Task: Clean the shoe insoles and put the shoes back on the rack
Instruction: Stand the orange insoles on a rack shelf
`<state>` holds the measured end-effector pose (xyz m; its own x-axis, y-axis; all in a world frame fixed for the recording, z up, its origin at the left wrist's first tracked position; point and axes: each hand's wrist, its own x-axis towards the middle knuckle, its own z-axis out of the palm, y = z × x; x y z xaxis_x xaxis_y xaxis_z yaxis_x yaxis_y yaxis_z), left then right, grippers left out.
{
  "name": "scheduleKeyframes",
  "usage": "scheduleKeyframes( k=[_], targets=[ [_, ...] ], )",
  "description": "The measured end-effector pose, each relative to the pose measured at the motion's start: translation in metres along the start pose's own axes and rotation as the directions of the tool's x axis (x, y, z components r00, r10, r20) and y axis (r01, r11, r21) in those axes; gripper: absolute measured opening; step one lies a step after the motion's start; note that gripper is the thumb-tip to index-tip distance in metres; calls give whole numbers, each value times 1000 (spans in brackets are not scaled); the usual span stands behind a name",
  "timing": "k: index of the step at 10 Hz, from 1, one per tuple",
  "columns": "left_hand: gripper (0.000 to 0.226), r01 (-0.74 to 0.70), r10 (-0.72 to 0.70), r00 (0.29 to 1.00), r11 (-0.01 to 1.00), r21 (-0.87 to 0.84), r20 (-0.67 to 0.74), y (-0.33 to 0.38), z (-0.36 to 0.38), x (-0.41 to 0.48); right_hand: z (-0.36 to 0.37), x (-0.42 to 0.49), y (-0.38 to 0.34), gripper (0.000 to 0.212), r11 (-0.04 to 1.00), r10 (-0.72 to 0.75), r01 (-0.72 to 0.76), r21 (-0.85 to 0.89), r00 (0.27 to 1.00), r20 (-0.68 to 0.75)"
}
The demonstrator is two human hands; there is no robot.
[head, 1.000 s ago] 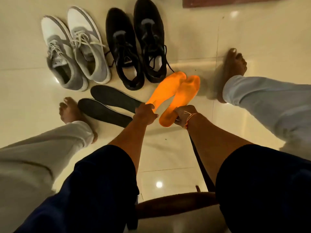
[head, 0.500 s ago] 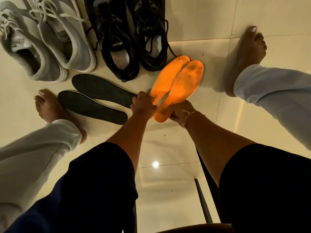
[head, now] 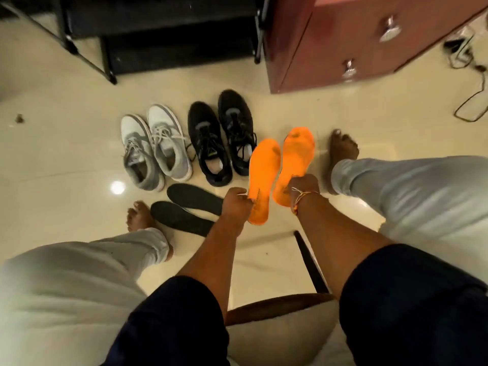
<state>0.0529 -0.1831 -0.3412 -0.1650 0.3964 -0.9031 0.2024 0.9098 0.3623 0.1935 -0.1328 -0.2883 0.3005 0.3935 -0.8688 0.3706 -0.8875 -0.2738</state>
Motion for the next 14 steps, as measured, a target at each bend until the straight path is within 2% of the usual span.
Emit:
scheduleKeyframes(
  k=[1,2,3,4,5,6,7,8,10,11,13,14],
  targets=[
    [11,-83,88,996,966,-244,11,27,-11,-53,-24,-29,-3,35,995,-102,101,-23,994,-37],
    [11,-167,168,985,886,-433,-37,52,-30,-97,-29,-45,-5,28,952,-220,244,183,965,-146],
    [8,-256,271,961,807,-532,-53,71,-51,-134,-33,-90,-21,26,817,-332,317,482,941,-57],
    [12,-321,360,932,752,-576,-50,81,-68,-167,-43,-143,-36,42,744,-473,369,557,880,48],
    [19,-360,442,897,720,-594,-9,84,-81,-190,-53,-160,-41,52,719,-545,395,572,831,112],
    [38,-387,494,869,689,-614,7,87,-93,-197,-59,-163,-48,37,671,-593,419,612,799,103],
    [56,-422,535,845,666,-615,0,95,-100,-194,-58,-153,-60,33,618,-615,444,648,787,47],
    [57,-451,564,826,655,-606,-4,107,-105,-186,-55,-141,-75,34,563,-624,468,681,782,-22],
    [49,-517,604,797,666,-537,-18,161,-117,-150,-60,-110,-132,24,510,-692,496,702,722,-8],
    [53,-560,632,774,661,-500,-30,200,-126,-123,-67,-91,-176,29,507,-715,503,700,699,16],
    [57,-584,666,746,634,-507,-26,275,-139,-59,-75,-42,-257,79,453,-759,494,742,650,31],
    [49,-583,661,749,623,-522,-49,300,-139,-30,-74,-13,-285,90,402,-759,430,808,650,32]
  ],
)
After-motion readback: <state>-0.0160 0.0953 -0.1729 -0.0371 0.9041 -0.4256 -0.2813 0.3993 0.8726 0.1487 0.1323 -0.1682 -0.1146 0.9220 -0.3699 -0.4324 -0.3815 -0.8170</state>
